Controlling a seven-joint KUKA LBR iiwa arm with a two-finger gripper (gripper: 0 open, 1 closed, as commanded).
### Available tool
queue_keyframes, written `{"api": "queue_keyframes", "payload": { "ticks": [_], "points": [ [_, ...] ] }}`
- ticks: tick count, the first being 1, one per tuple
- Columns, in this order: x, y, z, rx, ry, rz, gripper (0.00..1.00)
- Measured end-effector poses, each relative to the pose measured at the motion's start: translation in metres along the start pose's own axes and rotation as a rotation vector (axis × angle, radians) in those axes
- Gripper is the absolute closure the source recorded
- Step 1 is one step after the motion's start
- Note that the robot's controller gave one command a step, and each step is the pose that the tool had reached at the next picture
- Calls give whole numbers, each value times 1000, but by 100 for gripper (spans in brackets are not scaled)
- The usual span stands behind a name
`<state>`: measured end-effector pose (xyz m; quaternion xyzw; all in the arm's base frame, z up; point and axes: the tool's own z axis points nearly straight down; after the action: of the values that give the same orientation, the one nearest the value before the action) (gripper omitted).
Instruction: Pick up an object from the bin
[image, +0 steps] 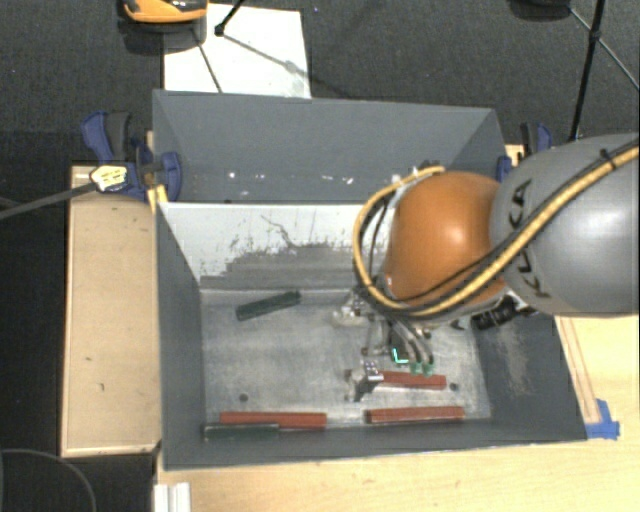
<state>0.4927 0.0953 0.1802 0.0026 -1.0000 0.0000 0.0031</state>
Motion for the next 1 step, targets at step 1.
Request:
{"api": "queue_keyframes", "payload": {
  "ticks": [1],
  "points": [
    [-2,-1,-4,-1,-8,4,0]
  ]
}}
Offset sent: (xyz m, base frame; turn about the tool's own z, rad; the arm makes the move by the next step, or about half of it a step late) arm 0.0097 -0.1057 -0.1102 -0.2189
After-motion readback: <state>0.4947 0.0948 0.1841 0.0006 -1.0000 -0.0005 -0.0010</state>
